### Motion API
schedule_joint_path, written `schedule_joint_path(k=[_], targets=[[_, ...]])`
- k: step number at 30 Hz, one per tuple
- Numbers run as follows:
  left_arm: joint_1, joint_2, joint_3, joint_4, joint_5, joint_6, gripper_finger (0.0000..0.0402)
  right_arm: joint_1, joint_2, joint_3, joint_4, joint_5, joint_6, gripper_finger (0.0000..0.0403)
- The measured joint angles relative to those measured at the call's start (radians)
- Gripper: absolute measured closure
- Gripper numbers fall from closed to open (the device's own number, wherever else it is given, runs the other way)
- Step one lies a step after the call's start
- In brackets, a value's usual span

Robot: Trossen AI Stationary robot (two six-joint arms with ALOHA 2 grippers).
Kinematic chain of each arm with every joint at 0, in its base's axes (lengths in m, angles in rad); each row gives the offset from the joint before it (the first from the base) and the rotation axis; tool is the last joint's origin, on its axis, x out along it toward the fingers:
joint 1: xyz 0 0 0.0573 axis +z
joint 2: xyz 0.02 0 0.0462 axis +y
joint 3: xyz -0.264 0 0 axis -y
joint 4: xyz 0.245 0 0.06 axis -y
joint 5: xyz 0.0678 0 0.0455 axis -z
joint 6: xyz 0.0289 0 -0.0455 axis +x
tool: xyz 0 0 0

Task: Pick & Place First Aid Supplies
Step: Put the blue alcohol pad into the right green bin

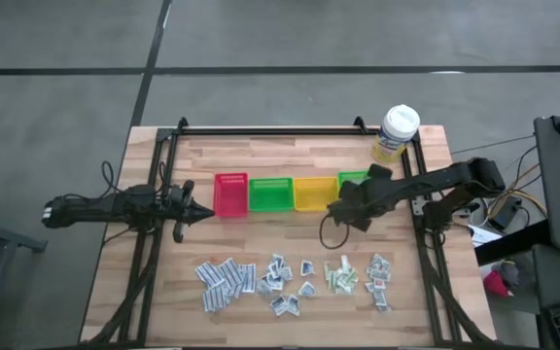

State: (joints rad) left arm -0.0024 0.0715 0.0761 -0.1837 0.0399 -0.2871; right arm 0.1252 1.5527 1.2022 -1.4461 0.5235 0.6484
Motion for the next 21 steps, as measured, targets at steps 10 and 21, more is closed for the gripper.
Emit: schedule_joint_path(k=[10, 21], targets=[[0.000, 0.000, 0.000, 0.003, 0.000, 0.002, 0.0401, -0.113, -0.041, -0.008, 0.023, -0.008, 0.209, 0.0394], [0.000, 0.000, 0.000, 0.004, 0.000, 0.003, 0.0401, -0.284, -0.041, -0.008, 0.049, -0.216, 0.287, 0.0394]])
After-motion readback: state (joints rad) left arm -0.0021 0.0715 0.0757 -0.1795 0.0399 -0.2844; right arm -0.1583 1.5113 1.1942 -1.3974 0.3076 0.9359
